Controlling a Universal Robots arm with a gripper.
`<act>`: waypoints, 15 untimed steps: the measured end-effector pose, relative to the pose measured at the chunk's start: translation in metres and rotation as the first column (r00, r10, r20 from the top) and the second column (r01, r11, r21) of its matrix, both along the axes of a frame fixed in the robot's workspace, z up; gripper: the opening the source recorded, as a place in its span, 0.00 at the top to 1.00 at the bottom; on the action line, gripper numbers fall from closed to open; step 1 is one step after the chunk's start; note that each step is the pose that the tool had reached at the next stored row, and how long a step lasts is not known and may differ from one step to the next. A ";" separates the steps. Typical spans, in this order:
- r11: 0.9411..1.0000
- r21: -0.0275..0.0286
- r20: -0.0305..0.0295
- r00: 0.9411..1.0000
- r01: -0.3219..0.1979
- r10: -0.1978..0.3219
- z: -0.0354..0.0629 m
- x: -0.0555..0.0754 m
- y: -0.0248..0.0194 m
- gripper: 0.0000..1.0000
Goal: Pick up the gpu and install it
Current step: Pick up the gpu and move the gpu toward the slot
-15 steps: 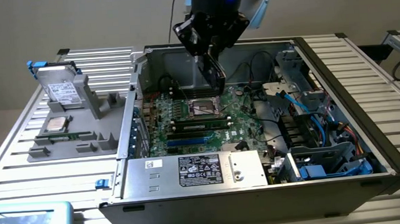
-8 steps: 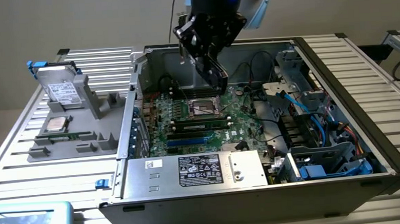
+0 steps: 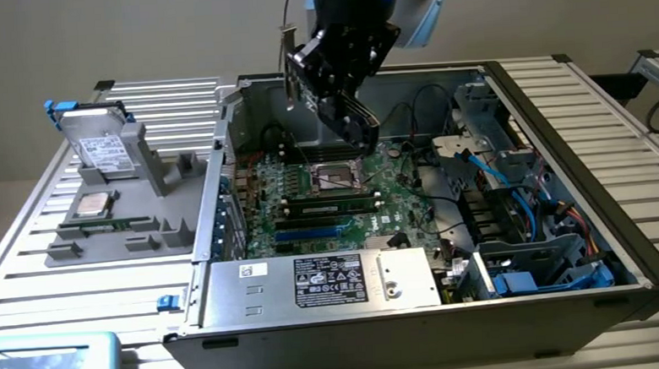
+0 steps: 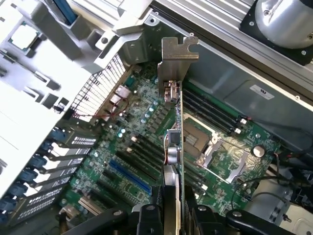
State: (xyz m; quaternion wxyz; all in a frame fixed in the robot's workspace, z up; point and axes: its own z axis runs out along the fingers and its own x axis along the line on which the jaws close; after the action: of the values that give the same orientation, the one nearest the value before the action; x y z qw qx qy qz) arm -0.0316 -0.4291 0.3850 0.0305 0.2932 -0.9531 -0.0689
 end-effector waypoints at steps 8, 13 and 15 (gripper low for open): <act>0.989 0.000 0.000 0.989 -0.145 0.145 -0.0003 0.000 0.0000 0.72; 0.972 0.000 0.000 0.972 -0.235 0.235 -0.0004 0.000 0.0000 0.72; 0.963 0.000 0.000 0.963 -0.270 0.270 -0.0004 0.000 0.0000 0.72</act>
State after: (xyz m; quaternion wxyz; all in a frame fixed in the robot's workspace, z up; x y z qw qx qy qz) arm -0.0316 -0.4291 0.3846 0.0395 0.4203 -0.9043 -0.0641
